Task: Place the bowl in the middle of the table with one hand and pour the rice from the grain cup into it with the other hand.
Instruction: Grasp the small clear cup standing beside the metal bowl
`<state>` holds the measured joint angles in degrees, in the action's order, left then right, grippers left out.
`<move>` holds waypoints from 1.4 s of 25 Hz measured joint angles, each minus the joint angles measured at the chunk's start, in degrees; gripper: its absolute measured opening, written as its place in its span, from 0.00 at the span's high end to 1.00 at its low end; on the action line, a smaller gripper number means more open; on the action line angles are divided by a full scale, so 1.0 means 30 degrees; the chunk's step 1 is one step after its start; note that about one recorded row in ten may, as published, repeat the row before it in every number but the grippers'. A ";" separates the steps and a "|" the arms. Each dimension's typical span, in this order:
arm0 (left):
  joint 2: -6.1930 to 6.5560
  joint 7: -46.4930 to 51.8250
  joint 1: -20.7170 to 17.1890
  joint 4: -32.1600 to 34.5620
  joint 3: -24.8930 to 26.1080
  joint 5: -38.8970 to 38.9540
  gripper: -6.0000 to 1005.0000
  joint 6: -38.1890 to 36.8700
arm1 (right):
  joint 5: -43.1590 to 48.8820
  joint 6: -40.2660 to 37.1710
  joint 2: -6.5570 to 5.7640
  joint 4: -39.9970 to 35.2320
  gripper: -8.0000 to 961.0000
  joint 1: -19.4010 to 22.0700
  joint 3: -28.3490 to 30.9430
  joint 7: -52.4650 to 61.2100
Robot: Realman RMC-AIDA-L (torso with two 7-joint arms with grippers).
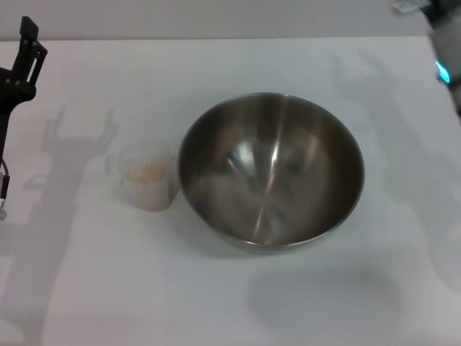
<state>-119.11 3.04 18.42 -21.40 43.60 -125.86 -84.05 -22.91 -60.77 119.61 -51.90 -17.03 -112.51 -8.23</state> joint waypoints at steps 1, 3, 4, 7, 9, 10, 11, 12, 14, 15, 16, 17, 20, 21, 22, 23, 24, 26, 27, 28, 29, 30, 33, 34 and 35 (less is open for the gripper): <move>0.0001 0.0111 -0.0038 0.0018 -0.0015 0.0000 0.14 -0.0001 | -0.0069 -0.1546 0.0003 0.1200 0.48 0.0025 0.0023 0.1184; 0.0007 0.0230 -0.0199 0.0022 -0.0117 -0.0003 0.14 -0.0004 | -0.0293 -0.3690 -0.0010 0.3313 0.48 0.0077 0.0213 0.3089; 0.0016 0.0246 -0.0306 0.0023 -0.0206 -0.0002 0.14 -0.0019 | -0.0425 -0.4250 -0.0025 0.4065 0.48 0.0119 0.0391 0.3781; 0.0030 0.0253 -0.0652 0.0021 -0.0558 -0.0002 0.14 -0.0168 | -0.0832 -0.5291 -0.0032 0.6543 0.48 0.0340 0.1394 0.5434; 0.0035 0.0257 -0.0940 0.0022 -0.0876 -0.0002 0.14 -0.0365 | -0.0968 -0.5535 -0.0038 0.8037 0.48 0.0363 0.2090 0.6029; 0.0035 0.0257 -0.1098 0.0038 -0.1047 0.0000 0.14 -0.0435 | -0.0993 -0.5713 -0.0059 0.8879 0.48 0.0329 0.2493 0.6298; 0.0035 0.0259 -0.1255 0.0044 -0.1251 -0.0003 0.14 -0.0523 | -0.0999 -0.5842 -0.0087 0.9471 0.48 0.0307 0.2759 0.6461; 0.0035 0.0262 -0.1469 0.0057 -0.1494 -0.0001 0.14 -0.0631 | -0.1003 -0.6018 -0.0106 1.0216 0.48 0.0272 0.3176 0.6680; 0.0035 0.0264 -0.1870 0.0082 -0.2012 -0.0005 0.14 -0.0835 | -0.1005 -0.6176 -0.0136 1.1130 0.48 0.0214 0.3735 0.6893; 0.0035 0.0265 -0.2078 0.0100 -0.2235 0.0000 0.14 -0.0906 | -0.1007 -0.6206 -0.0152 1.1671 0.48 0.0153 0.4108 0.6926; 0.0035 0.0267 -0.2240 0.0111 -0.2431 -0.0002 0.14 -0.0956 | -0.1006 -0.6221 -0.0162 1.2054 0.48 0.0079 0.4379 0.6928; 0.0035 0.0268 -0.2416 0.0132 -0.2659 -0.0001 0.14 -0.0988 | -0.1007 -0.6229 -0.0180 1.2471 0.48 -0.0056 0.4706 0.6927; 0.0044 0.0272 -0.2886 0.0199 -0.3449 0.0003 0.14 -0.1003 | -0.1007 -0.6205 -0.0254 1.3320 0.48 -0.0371 0.5634 0.6928; 0.0048 0.0273 -0.3034 0.0205 -0.3789 -0.0001 0.14 -0.1000 | -0.1006 -0.6154 -0.0271 1.3427 0.48 -0.0427 0.5836 0.6929; 0.0048 0.0273 -0.3034 0.0205 -0.3789 -0.0001 0.14 -0.1000 | -0.1005 -0.6102 -0.0280 1.3497 0.48 -0.0475 0.5976 0.6928; 0.0052 0.0272 -0.3201 0.0215 -0.4313 -0.0006 0.14 -0.0953 | -0.1006 -0.6049 -0.0292 1.3594 0.48 -0.0547 0.6080 0.6924; 0.0054 0.0242 -0.3302 0.0225 -0.4729 0.0012 0.14 -0.0844 | -0.1006 -0.6015 -0.0298 1.3717 0.48 -0.0657 0.6146 0.6901; 0.0034 0.0116 -0.3448 0.0243 -0.5566 0.0024 0.14 -0.0370 | -0.1007 -0.5992 -0.0298 1.4033 0.48 -0.0887 0.6225 0.6901; 0.0035 0.0097 -0.3461 0.0244 -0.5769 0.0019 0.14 -0.0105 | -0.1007 -0.5987 -0.0299 1.4169 0.48 -0.1001 0.6251 0.6901; 0.0038 0.0079 -0.3469 0.0247 -0.5924 0.0008 0.14 0.0185 | -0.1008 -0.5983 -0.0301 1.4282 0.48 -0.1097 0.6256 0.6900; 0.0043 0.0073 -0.3471 0.0248 -0.6038 -0.0001 0.14 0.0419 | -0.1007 -0.5970 -0.0310 1.4365 0.48 -0.1170 0.6259 0.6901; 0.0043 0.0073 -0.3471 0.0248 -0.6038 -0.0001 0.14 0.0419 | -0.1007 -0.5957 -0.0317 1.4403 0.48 -0.1208 0.6260 0.6901; 0.0056 0.0066 -0.3474 0.0284 -0.6343 -0.0002 0.14 0.1345 | -0.1007 -0.5943 -0.0351 1.4437 0.48 -0.1255 0.6267 0.6901; 0.0057 0.0064 -0.3472 0.0298 -0.6372 -0.0003 0.14 0.1521 | -0.1007 -0.5943 -0.0363 1.4441 0.48 -0.1259 0.6268 0.6902; 0.0057 0.0064 -0.3472 0.0298 -0.6372 -0.0003 0.14 0.1521 | -0.1007 -0.5943 -0.0368 1.4446 0.48 -0.1261 0.6270 0.6901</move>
<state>-118.93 3.23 8.00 -20.50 24.49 -125.87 -79.49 -25.93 -78.60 118.50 -8.56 -20.81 -93.70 12.47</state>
